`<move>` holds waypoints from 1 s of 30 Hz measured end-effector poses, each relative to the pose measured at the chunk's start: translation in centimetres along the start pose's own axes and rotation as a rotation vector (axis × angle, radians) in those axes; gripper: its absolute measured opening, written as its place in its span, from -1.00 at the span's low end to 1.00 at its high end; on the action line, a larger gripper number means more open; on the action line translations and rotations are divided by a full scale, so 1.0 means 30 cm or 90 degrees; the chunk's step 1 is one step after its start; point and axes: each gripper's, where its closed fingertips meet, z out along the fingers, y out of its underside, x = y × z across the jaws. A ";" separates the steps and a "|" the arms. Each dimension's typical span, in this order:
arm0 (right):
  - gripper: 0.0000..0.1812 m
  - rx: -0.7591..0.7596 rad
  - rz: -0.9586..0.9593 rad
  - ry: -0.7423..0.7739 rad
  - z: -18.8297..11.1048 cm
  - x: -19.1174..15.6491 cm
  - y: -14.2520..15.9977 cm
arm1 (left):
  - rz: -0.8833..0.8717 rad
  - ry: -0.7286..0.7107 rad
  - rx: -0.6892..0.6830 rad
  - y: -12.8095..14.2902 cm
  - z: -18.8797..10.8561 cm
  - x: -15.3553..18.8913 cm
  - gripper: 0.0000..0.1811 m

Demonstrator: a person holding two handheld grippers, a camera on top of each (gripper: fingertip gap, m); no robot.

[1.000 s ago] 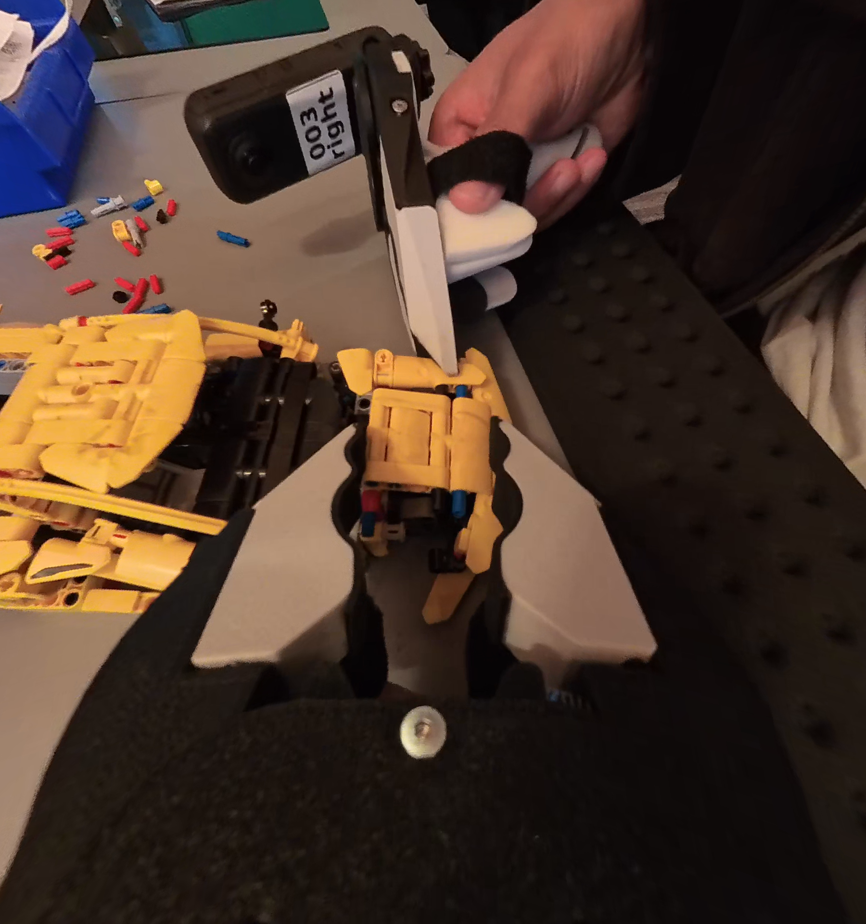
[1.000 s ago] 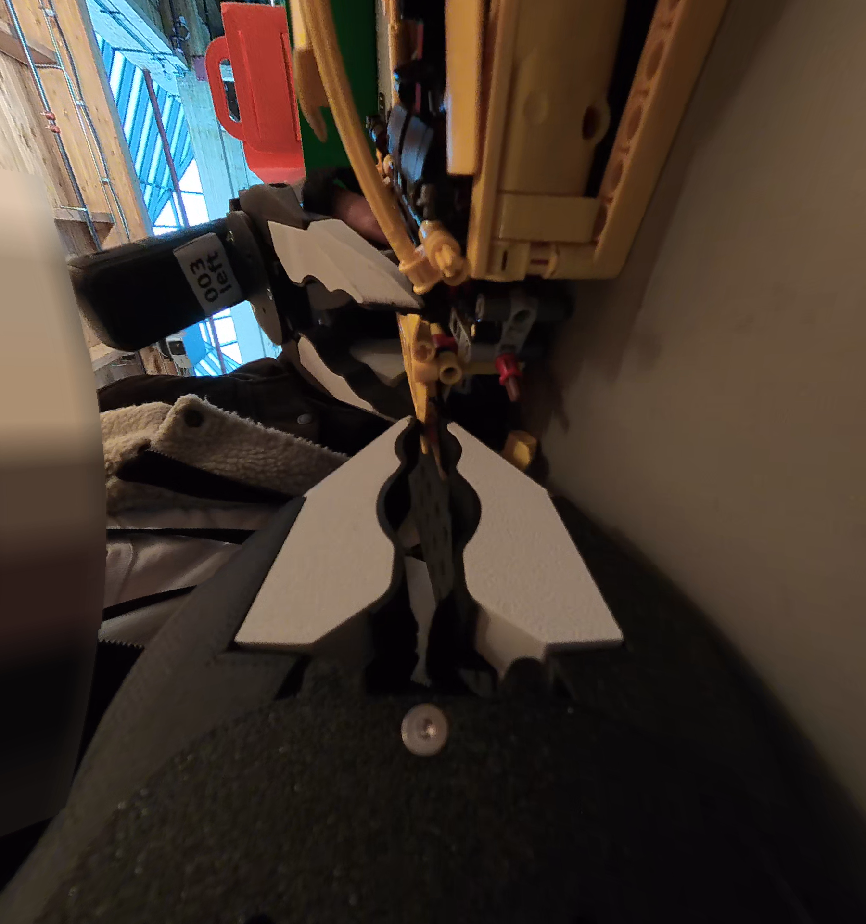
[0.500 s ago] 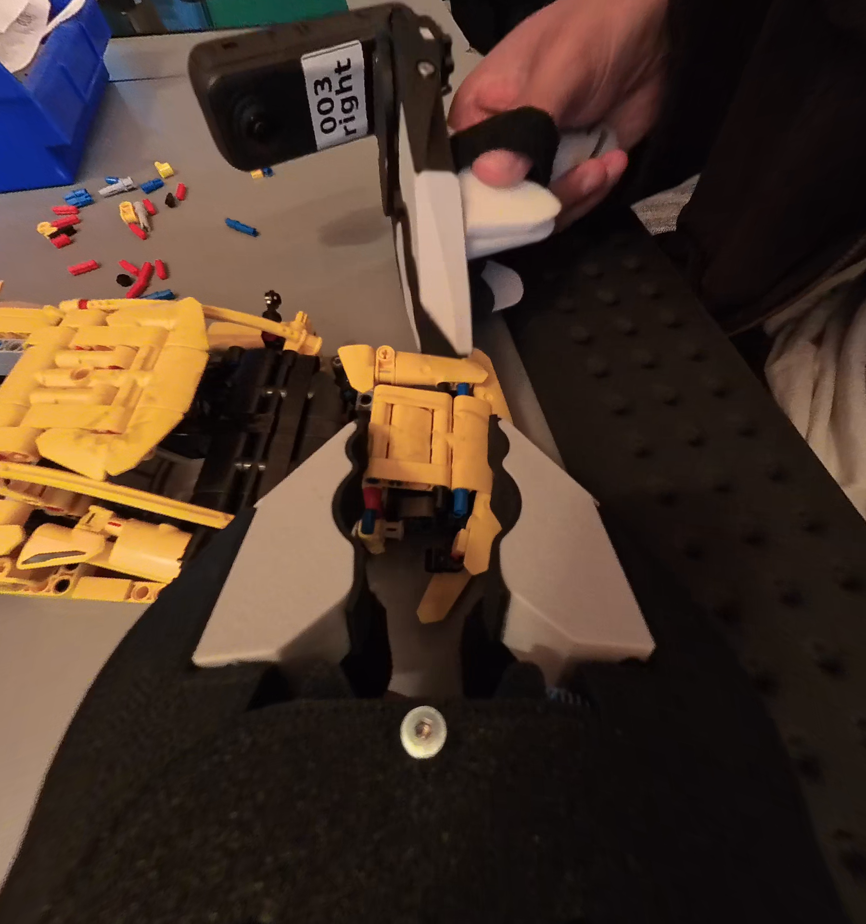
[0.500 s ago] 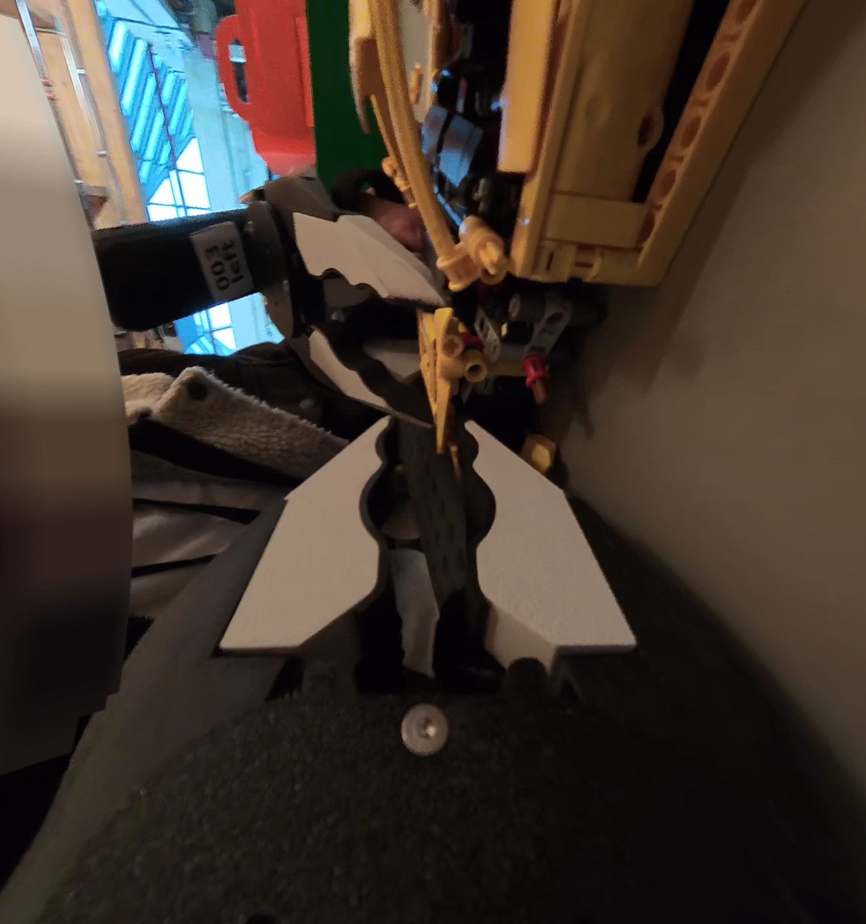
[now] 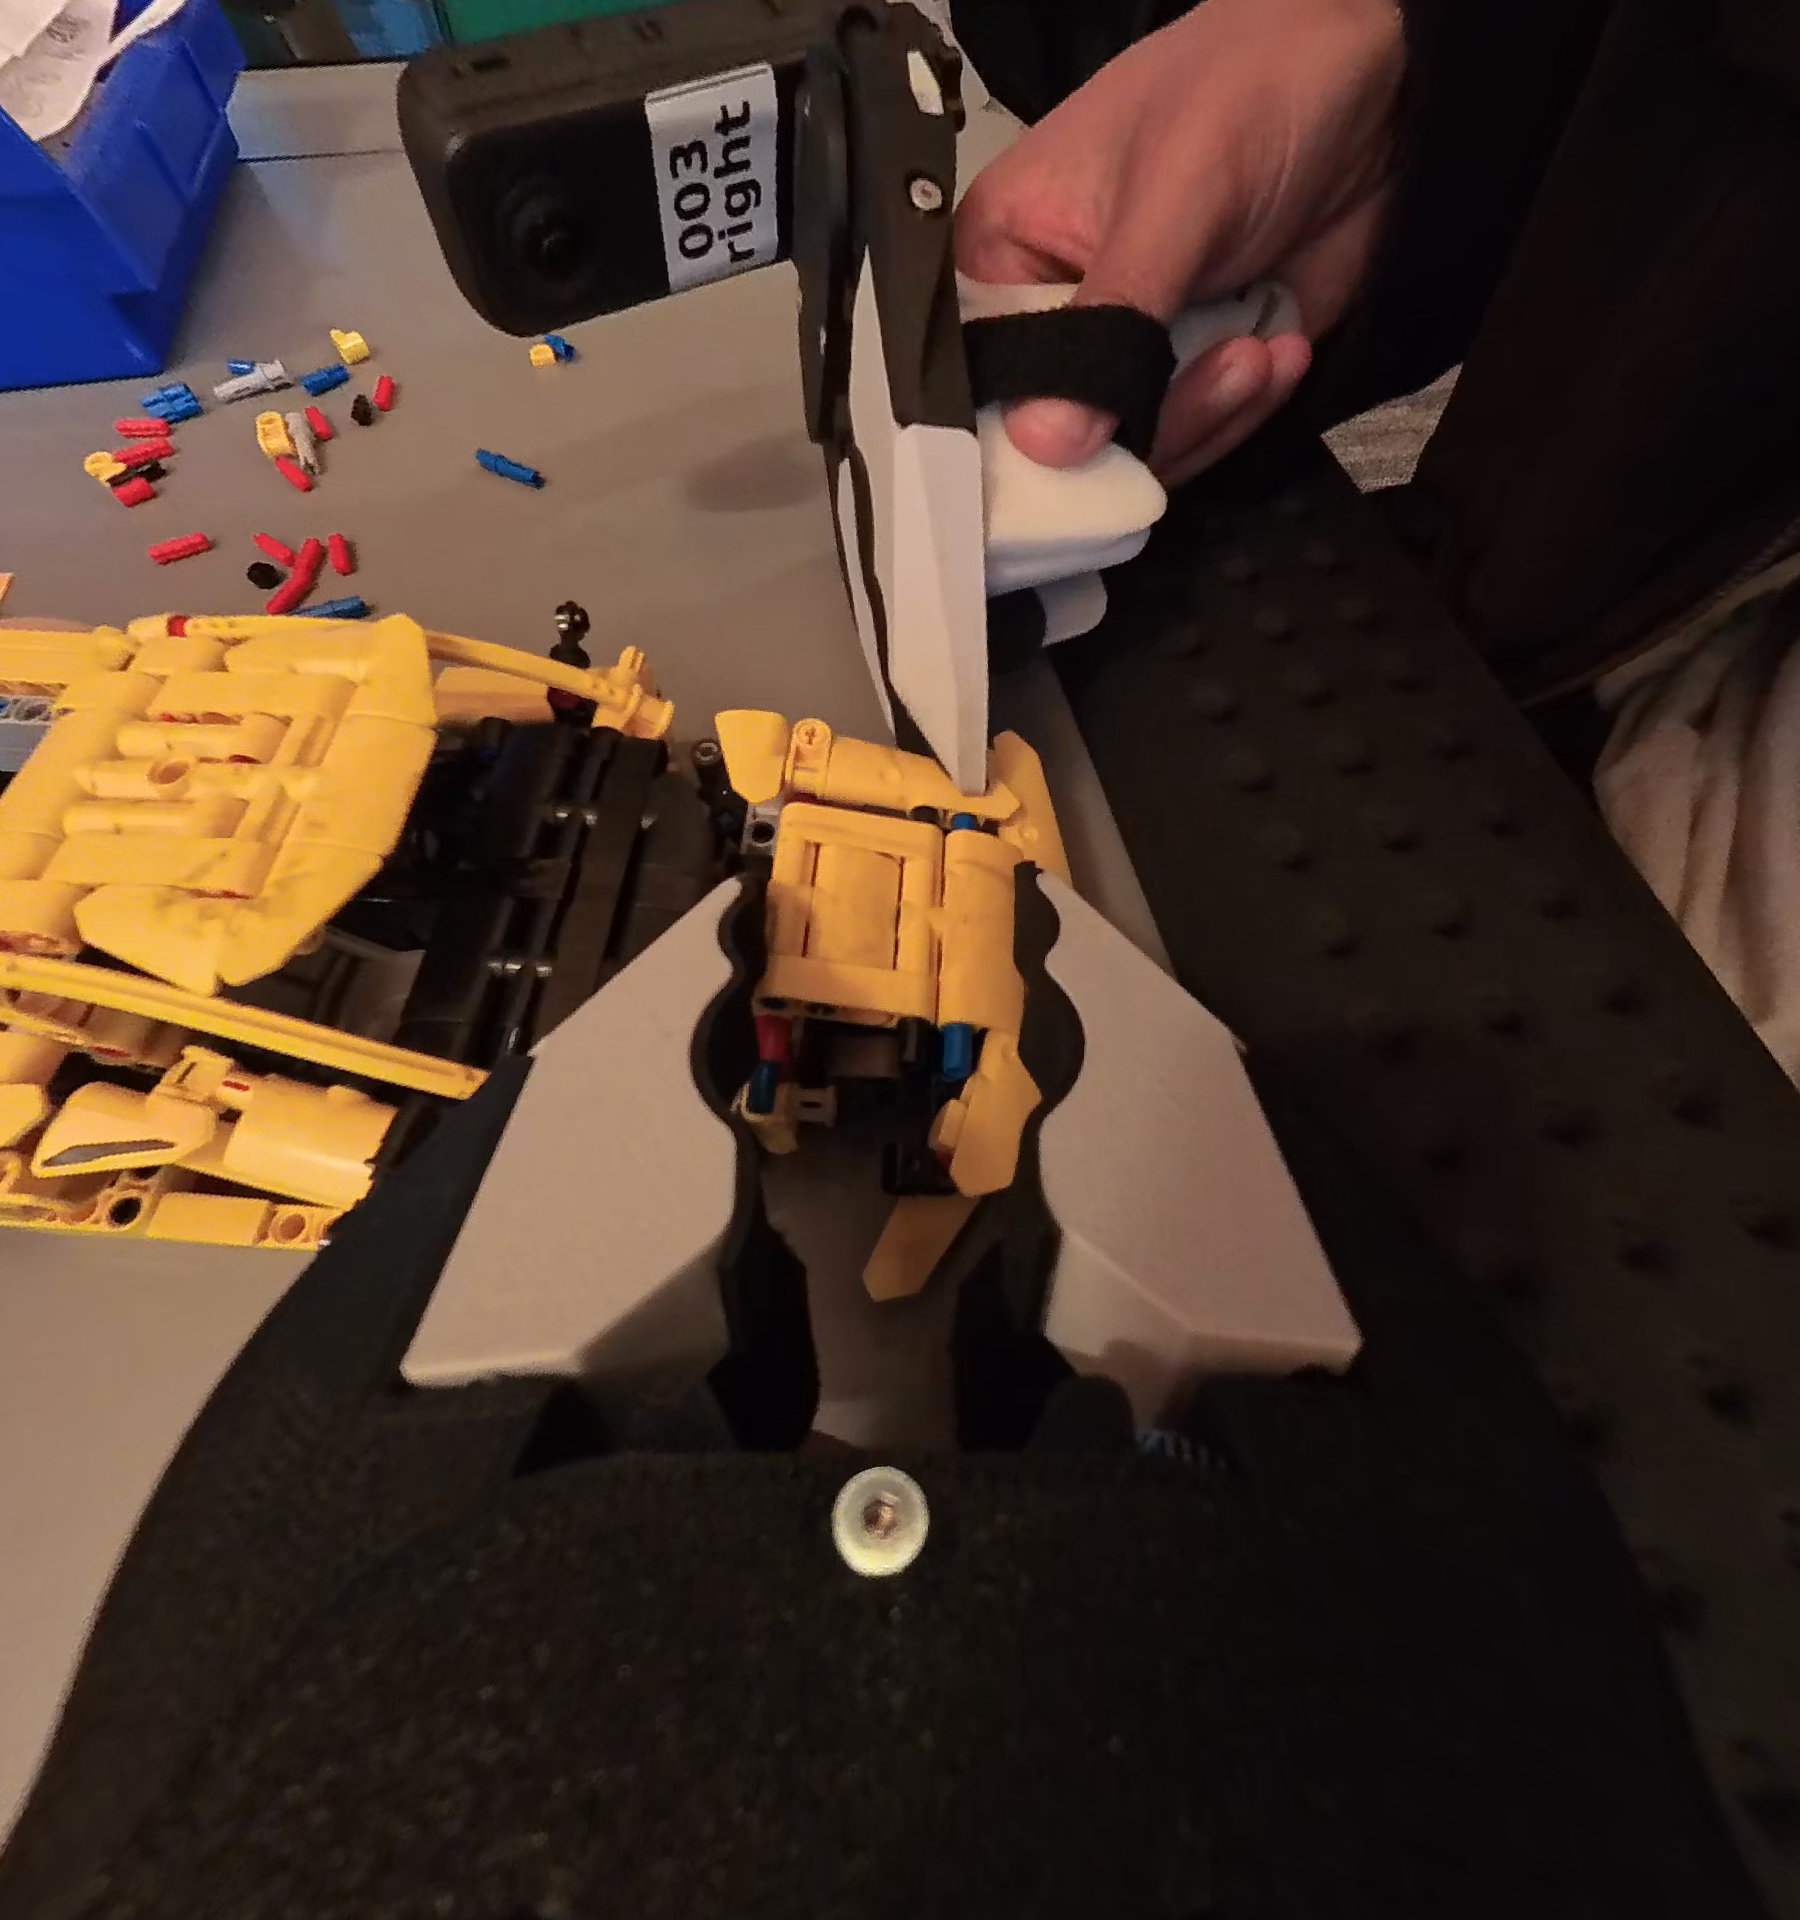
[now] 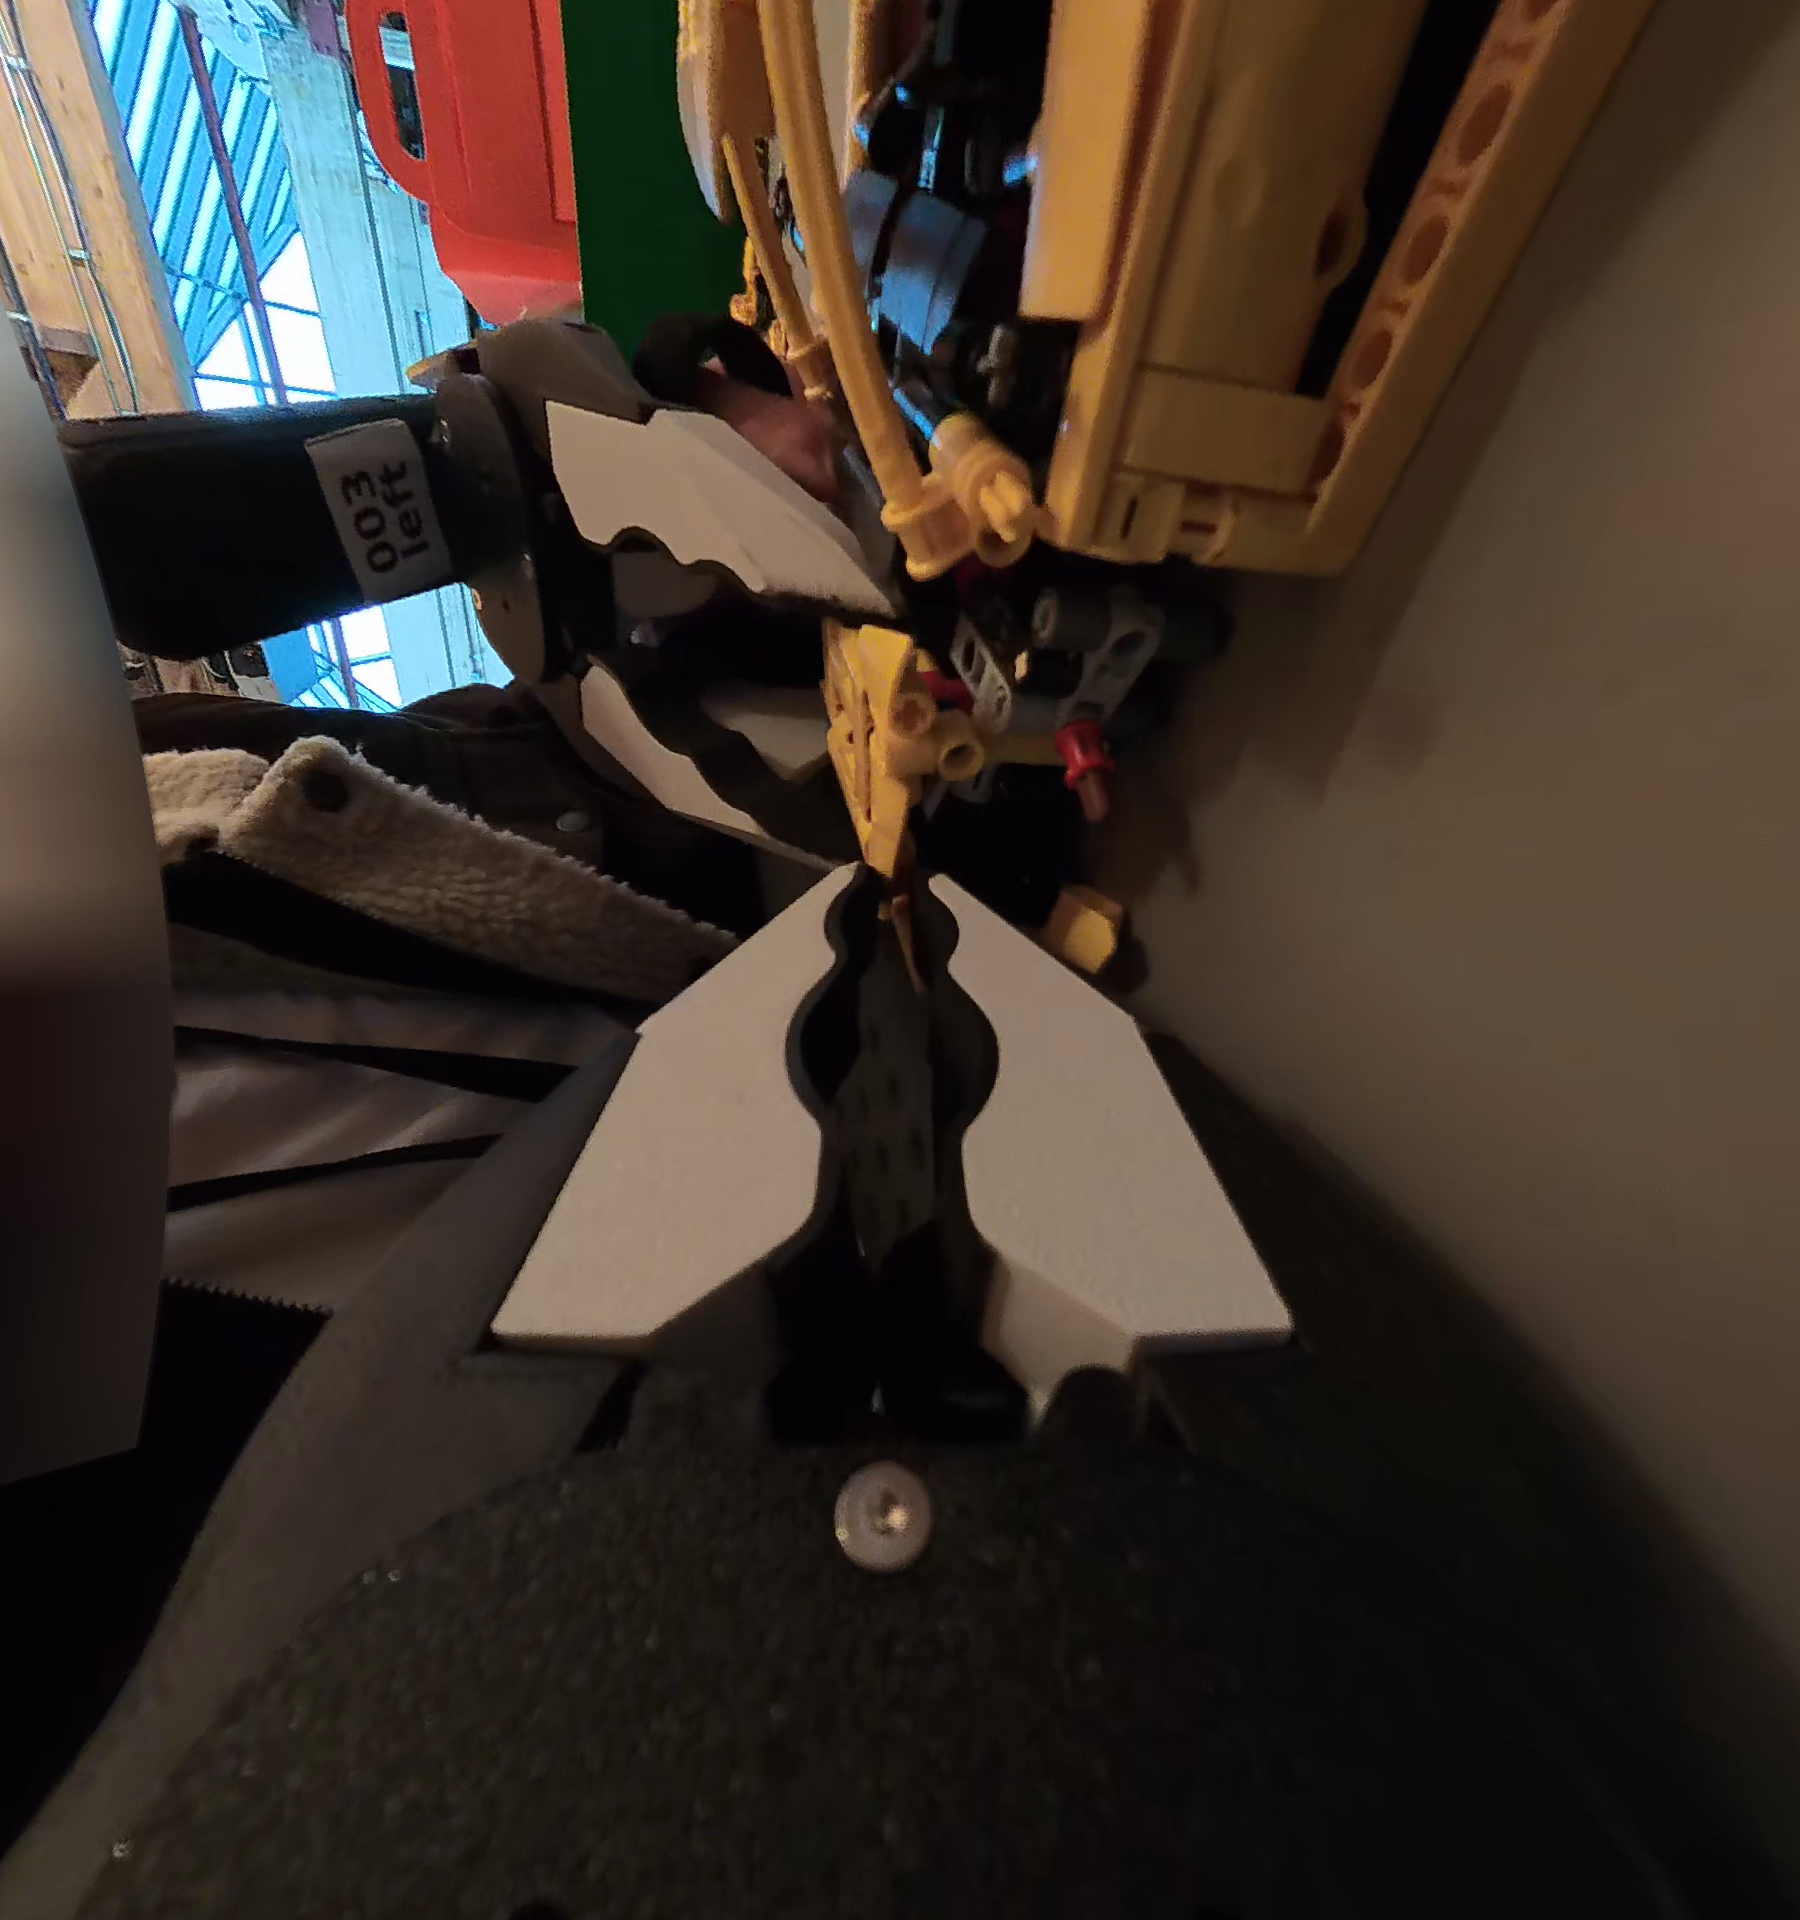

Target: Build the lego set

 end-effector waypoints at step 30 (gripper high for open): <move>-0.99 -0.043 -0.006 -0.031 -0.025 0.000 -0.061 | -0.012 0.008 -0.001 -0.002 0.005 0.000 -0.47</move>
